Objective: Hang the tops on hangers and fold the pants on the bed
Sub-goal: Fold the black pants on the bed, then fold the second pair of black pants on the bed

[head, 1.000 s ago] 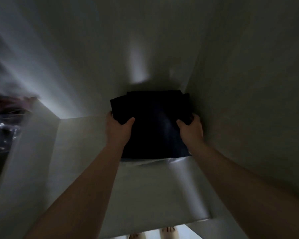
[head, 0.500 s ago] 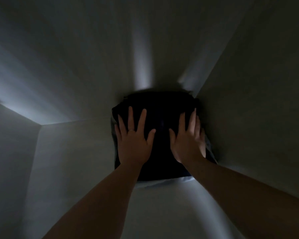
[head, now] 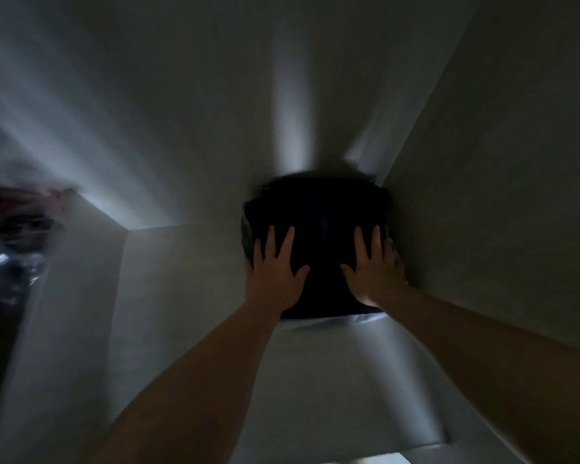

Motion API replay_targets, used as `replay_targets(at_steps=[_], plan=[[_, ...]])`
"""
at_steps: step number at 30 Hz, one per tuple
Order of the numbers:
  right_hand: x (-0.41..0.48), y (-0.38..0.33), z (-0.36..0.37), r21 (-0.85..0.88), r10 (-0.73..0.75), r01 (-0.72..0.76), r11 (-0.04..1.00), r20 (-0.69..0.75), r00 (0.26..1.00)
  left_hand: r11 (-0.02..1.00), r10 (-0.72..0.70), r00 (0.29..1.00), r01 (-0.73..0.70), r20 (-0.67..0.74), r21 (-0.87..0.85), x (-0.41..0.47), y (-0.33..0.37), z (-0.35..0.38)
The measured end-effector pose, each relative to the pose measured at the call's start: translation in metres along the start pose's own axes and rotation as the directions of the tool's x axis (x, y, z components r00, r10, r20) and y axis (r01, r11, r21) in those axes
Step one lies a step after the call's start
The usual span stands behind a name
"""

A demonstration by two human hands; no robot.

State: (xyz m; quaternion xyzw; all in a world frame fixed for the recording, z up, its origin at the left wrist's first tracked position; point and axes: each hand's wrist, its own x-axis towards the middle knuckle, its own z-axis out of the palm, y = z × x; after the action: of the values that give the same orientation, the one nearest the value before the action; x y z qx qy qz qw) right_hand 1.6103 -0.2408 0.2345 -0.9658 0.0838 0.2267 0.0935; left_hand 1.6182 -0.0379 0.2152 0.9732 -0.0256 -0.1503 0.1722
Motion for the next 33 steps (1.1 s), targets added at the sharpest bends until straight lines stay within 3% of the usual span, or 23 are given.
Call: replay_targets(at_steps=[4, 7, 11, 15, 20, 24, 29, 33], plan=[[-0.062, 0.008, 0.011, -0.042, -0.027, 0.034, 0.999, 0.155, 0.987, 0.997, -0.074, 0.987, 0.073, 0.141, 0.012, -0.079, -0.008, 0.022], [-0.103, 0.013, 0.012, -0.033, -0.078, 0.088, 0.996, 0.234, 0.969, 1.000, -0.023, 0.979, 0.023, 0.204, 0.005, -0.126, -0.012, 0.019], [-0.153, 0.017, 0.009, 0.011, -0.090, 0.093, 0.996, 0.372, 0.924, 0.993, 0.115, 0.990, -0.114, 0.086, -0.020, -0.187, -0.012, 0.004], [-0.202, 0.019, 0.013, 0.004, -0.183, 0.187, 0.982, 0.224, 0.957, 0.989, 0.116, 0.991, -0.121, -0.068, -0.086, -0.243, -0.005, -0.009], [-0.253, 0.018, 0.013, -0.081, -0.374, 0.378, 0.922, 0.054, 0.926, 0.977, 0.000, 0.988, -0.034, -0.158, -0.210, -0.303, 0.006, -0.020], [-0.286, 0.017, 0.007, -0.080, -0.486, 0.485, 0.871, 0.002, 0.874, 0.979, -0.094, 0.976, 0.055, -0.194, -0.196, -0.353, 0.012, -0.021], [-0.333, 0.018, 0.010, -0.038, -0.672, 0.673, 0.738, 0.037, 0.739, 0.943, -0.309, 0.912, 0.256, -0.270, -0.213, -0.425, 0.032, -0.014], [-0.367, 0.023, 0.023, 0.025, -0.792, 0.796, 0.605, 0.116, 0.599, 0.872, -0.475, 0.798, 0.369, -0.371, -0.322, -0.496, 0.054, 0.006]])
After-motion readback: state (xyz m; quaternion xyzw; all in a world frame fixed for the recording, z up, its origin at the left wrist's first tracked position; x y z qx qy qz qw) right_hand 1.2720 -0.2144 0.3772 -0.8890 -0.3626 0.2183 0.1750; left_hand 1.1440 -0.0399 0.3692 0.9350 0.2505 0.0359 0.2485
